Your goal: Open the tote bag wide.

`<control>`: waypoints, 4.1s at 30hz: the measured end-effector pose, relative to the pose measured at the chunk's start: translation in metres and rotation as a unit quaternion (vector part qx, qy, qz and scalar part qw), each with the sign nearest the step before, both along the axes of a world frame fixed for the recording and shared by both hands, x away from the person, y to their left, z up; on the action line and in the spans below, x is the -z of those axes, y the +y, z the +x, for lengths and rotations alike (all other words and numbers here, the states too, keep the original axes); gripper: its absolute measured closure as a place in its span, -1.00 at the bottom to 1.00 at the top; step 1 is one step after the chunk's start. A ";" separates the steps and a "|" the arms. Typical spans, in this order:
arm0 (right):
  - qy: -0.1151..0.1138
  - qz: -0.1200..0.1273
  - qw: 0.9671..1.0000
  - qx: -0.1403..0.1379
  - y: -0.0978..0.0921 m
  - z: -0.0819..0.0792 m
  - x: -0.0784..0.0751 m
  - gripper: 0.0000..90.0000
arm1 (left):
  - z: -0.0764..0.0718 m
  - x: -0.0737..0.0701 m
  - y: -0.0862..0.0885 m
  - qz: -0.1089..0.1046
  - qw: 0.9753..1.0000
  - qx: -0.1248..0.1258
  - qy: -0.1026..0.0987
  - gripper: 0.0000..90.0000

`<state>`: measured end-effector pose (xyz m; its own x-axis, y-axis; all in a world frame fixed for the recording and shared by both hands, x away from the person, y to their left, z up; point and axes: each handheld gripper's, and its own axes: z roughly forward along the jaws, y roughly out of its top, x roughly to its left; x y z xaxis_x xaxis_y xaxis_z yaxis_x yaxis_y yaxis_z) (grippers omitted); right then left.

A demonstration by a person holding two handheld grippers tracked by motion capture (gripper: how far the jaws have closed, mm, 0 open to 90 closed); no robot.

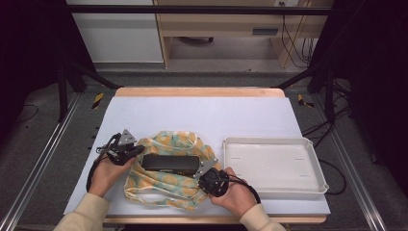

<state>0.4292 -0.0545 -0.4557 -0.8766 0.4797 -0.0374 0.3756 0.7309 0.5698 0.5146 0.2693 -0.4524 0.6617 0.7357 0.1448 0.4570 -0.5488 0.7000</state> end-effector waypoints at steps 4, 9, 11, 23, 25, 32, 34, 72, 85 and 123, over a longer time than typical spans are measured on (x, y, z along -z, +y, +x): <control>0.007 0.001 1.000 -0.003 -0.002 -0.001 0.000 1.00 | 0.004 0.003 0.002 0.008 1.000 -0.007 0.008 1.00; 0.010 0.001 1.000 -0.005 -0.002 -0.003 0.001 1.00 | 0.007 0.007 0.002 0.023 1.000 -0.010 0.011 1.00; 0.010 0.001 1.000 -0.009 -0.002 -0.003 0.001 1.00 | 0.007 0.007 0.003 0.026 1.000 -0.011 0.014 1.00; -0.005 0.035 0.999 0.009 -0.007 0.002 0.001 0.87 | -0.004 -0.002 0.009 -0.013 1.000 -0.023 -0.005 0.94; -0.011 0.043 0.999 0.011 -0.007 0.002 0.000 0.78 | -0.008 -0.006 0.011 -0.021 0.999 -0.025 -0.013 0.88; -0.028 0.062 0.997 0.022 -0.009 0.000 -0.005 0.34 | -0.025 -0.023 0.018 -0.057 0.996 -0.049 -0.055 0.31; -0.032 0.072 0.997 0.027 -0.011 0.000 -0.007 0.23 | -0.031 -0.031 0.021 -0.075 0.993 -0.052 -0.068 0.22; -0.096 0.090 0.988 0.077 -0.005 0.053 -0.049 1.00 | -0.093 0.006 -0.016 -0.042 0.997 0.066 0.011 1.00; -0.048 0.017 0.991 0.123 0.000 0.092 -0.017 1.00 | -0.089 0.015 -0.016 -0.016 0.998 0.062 0.021 1.00; -0.069 0.051 0.987 0.135 -0.012 0.070 -0.031 1.00 | -0.100 -0.012 0.007 -0.067 0.996 0.066 0.006 1.00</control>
<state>0.4996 -0.0666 -0.4251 -0.7060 0.7029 -0.0861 0.4631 0.5502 0.6948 0.4149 0.2764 -0.4400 0.7547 0.6546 0.0437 0.3957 -0.5073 0.7656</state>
